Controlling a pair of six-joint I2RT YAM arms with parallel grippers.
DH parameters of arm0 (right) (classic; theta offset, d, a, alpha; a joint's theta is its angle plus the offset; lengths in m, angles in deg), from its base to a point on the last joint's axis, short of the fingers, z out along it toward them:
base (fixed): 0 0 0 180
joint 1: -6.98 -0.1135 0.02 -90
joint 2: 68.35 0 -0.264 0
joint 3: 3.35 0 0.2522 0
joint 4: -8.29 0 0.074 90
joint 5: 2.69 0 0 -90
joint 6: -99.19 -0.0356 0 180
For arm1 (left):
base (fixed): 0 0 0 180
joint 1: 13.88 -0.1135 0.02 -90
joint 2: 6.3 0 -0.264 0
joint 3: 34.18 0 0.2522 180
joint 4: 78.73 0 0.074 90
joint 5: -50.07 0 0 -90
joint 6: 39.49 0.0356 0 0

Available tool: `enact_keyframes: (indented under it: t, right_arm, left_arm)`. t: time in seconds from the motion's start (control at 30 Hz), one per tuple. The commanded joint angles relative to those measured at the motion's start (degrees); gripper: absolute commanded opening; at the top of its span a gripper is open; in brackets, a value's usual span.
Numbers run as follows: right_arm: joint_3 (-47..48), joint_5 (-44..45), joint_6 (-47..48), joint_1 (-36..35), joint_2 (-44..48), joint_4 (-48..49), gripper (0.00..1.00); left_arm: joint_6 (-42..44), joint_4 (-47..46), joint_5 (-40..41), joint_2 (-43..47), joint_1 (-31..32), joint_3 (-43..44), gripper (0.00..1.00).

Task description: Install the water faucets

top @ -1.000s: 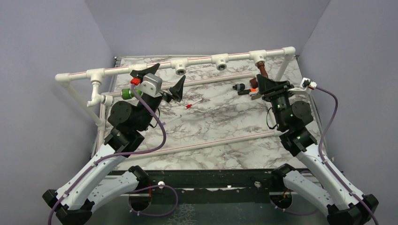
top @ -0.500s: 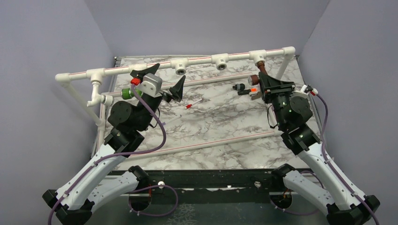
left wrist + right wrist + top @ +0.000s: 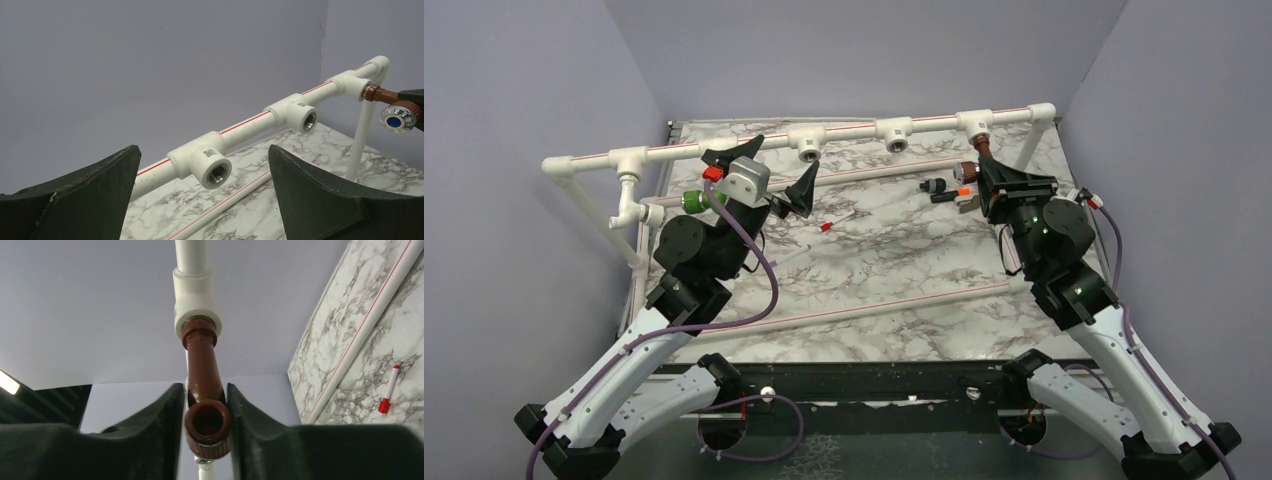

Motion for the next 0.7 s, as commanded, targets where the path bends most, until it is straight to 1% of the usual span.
enact_keyframes:
  t: [0.0,0.13,0.23,0.37,0.47,0.67]
  right_arm:
    - [4.06,4.03,-3.55,-0.31,3.15,2.00,0.45]
    - [4.13,4.51,-3.31,-0.31,4.14,-1.29,0.62]
    - [4.86,4.98,-3.36,-0.26,4.77,-5.05,0.69]
    - [5.44,4.92,-1.80,-0.30,5.85,-8.62,0.73]
    - [7.15,5.79,0.53,-0.31,6.42,-14.25,0.74]
    - [9.73,7.50,8.63,-0.31,8.40,-20.71,0.75]
  left_arm:
    - [0.67,-1.55,1.09,0.27,0.21,-0.40,0.99]
    - [0.83,-1.55,1.10,0.24,0.29,-0.47,0.99]
    - [0.85,-1.55,1.27,0.32,0.36,-0.48,0.99]
    - [0.85,-1.55,1.28,0.30,0.39,-0.48,0.99]
    - [0.88,-1.55,1.28,0.20,0.41,-0.49,0.99]
    - [0.92,-1.46,1.28,0.06,0.41,-0.44,0.99]
